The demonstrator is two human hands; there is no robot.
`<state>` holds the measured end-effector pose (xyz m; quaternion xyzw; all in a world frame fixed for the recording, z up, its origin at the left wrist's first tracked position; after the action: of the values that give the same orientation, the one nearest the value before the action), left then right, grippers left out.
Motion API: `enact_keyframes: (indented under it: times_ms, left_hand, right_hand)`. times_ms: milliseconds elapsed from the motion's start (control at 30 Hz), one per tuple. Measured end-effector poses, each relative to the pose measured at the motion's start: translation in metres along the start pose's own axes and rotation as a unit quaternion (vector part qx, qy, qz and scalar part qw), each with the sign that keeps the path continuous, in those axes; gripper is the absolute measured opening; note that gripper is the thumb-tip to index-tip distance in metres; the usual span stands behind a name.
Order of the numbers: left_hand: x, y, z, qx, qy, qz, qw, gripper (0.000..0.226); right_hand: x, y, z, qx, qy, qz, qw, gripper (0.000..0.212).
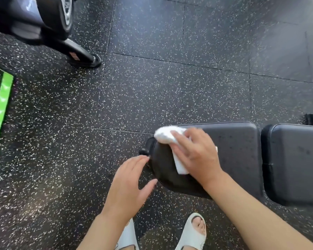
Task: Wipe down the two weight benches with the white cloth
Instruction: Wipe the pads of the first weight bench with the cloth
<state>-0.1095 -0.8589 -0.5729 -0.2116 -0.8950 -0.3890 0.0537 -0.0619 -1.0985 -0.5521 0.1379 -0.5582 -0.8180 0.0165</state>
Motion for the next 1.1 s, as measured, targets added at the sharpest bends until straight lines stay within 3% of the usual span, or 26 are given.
enact_keyframes:
  times_ms: [167, 367, 500, 633, 767, 867, 1100]
  left_hand:
    - [-0.010, 0.006, 0.001, -0.008, -0.009, 0.004, 1.000, 0.067]
    - [0.000, -0.007, -0.004, 0.026, 0.018, 0.003, 0.999, 0.074]
    - [0.008, -0.017, -0.011, 0.037, 0.037, 0.010, 0.999, 0.084]
    - [-0.005, -0.012, -0.024, 0.012, 0.026, -0.006, 1.000, 0.086]
    - [-0.033, -0.006, -0.038, -0.006, 0.007, -0.004, 1.000, 0.079]
    - [-0.052, -0.003, -0.043, -0.002, 0.005, -0.006, 1.000, 0.068]
    - [-0.052, -0.005, -0.049, -0.025, -0.009, -0.028, 0.999, 0.053]
  right_hand:
    - [-0.056, -0.028, 0.019, 0.034, -0.093, -0.029, 0.995, 0.020]
    - [0.014, -0.029, 0.051, -0.048, -0.015, -0.028, 0.998, 0.026]
    - [0.075, -0.006, 0.017, -0.048, 0.017, -0.009, 0.999, 0.033]
    - [0.064, 0.003, -0.018, -0.018, 0.008, -0.022, 1.000, 0.032]
    - [-0.011, -0.012, -0.028, 0.017, -0.063, -0.084, 0.994, 0.020]
    - [-0.048, -0.020, -0.026, 0.032, -0.114, -0.087, 0.989, 0.017]
    - [0.060, -0.004, -0.002, -0.022, -0.054, -0.069, 0.996, 0.029]
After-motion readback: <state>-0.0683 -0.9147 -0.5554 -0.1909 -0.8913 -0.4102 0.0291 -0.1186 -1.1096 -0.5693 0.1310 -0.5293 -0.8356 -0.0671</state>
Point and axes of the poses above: each hand's wrist, its own x-axis away from the middle knuckle, its own y-axis out of the back of the hand, z = x × y, the point moved 1 cm from there along -x, towards the middle knuckle, and after that the axes turned 2 degrees about y, right-handed, at the moved point
